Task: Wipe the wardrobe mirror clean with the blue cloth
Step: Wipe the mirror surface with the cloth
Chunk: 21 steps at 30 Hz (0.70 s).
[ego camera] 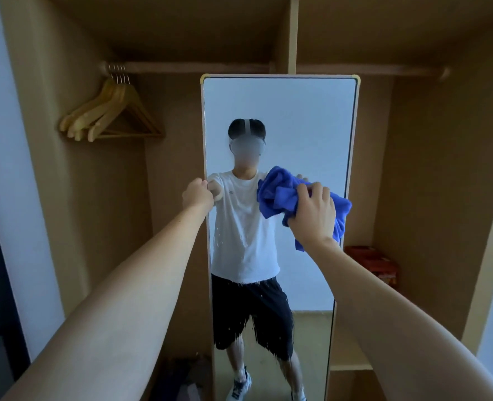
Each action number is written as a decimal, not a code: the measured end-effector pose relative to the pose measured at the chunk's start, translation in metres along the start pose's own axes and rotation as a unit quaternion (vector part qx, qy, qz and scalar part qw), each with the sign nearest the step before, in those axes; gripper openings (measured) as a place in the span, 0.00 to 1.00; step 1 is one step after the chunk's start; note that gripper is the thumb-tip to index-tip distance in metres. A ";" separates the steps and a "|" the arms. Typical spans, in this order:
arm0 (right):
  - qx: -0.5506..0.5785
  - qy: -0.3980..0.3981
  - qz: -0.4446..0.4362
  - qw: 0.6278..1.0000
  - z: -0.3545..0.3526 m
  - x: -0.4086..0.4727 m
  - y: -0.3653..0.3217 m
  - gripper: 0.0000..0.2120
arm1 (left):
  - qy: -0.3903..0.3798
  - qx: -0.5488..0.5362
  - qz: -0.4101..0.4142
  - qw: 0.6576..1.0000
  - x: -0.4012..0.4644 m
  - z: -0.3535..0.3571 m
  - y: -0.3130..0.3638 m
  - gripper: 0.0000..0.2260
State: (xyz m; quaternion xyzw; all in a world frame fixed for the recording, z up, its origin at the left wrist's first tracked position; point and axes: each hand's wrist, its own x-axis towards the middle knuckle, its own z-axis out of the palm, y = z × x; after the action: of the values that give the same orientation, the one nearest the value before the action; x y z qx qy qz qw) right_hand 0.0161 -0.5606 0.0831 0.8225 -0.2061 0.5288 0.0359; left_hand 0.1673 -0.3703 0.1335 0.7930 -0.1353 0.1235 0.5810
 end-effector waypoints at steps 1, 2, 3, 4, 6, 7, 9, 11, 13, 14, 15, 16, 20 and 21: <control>0.008 0.018 0.003 1.000 -0.006 0.007 -0.003 0.27 | -0.002 -0.003 0.003 1.000 0.000 -0.001 -0.001 0.15; 0.015 0.038 0.000 0.999 -0.013 0.014 -0.006 0.29 | -0.004 -0.003 0.010 1.000 0.000 -0.001 -0.002 0.14; 0.024 0.059 -0.008 0.998 -0.019 0.021 -0.011 0.28 | -0.007 0.001 0.017 1.000 0.000 -0.001 -0.003 0.13; 0.035 0.078 -0.018 0.996 -0.024 0.028 -0.017 0.26 | -0.008 0.005 0.024 1.000 -0.001 -0.001 -0.003 0.11; 0.047 0.105 -0.030 0.993 -0.031 0.043 -0.030 0.21 | -0.006 0.024 0.035 0.999 -0.001 -0.002 -0.003 0.12; 0.046 0.100 -0.033 0.993 -0.029 0.049 -0.036 0.20 | -0.004 0.037 0.038 0.999 -0.001 -0.002 -0.002 0.12; 0.020 0.059 -0.050 0.997 -0.020 0.051 -0.040 0.21 | -0.001 0.047 0.038 0.998 -0.001 -0.003 -0.003 0.13; -0.021 0.022 -0.076 0.997 -0.007 0.037 -0.037 0.22 | -0.005 0.036 0.030 0.999 -0.003 -0.005 -0.002 0.14; -0.031 0.000 -0.081 0.996 0.003 0.015 -0.031 0.21 | -0.007 0.029 0.029 0.999 -0.004 -0.006 -0.003 0.13; -0.033 -0.011 -0.080 0.996 0.007 0.004 -0.030 0.20 | -0.009 0.028 0.030 0.999 -0.005 -0.007 -0.003 0.12; -0.035 -0.025 -0.080 0.996 0.010 -0.008 -0.029 0.20 | -0.010 0.025 0.031 0.999 -0.005 -0.007 -0.003 0.12; -0.036 -0.042 -0.083 0.995 0.012 -0.017 -0.028 0.20 | -0.011 0.019 0.030 0.999 -0.005 -0.007 -0.004 0.12; -0.014 -0.104 -0.088 0.991 0.013 -0.029 -0.026 0.15 | -0.014 0.002 0.028 1.000 -0.006 -0.008 -0.004 0.12; -0.008 -0.099 -0.095 0.990 0.011 -0.026 -0.026 0.15 | -0.017 0.004 0.029 0.999 -0.006 -0.009 -0.005 0.12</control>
State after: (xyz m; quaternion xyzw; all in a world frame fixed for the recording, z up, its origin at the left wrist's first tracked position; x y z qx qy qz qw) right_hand 0.0261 -0.5317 0.0595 0.8866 -0.1336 0.4369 0.0718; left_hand 0.1631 -0.3599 0.1299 0.7929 -0.1673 0.1273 0.5719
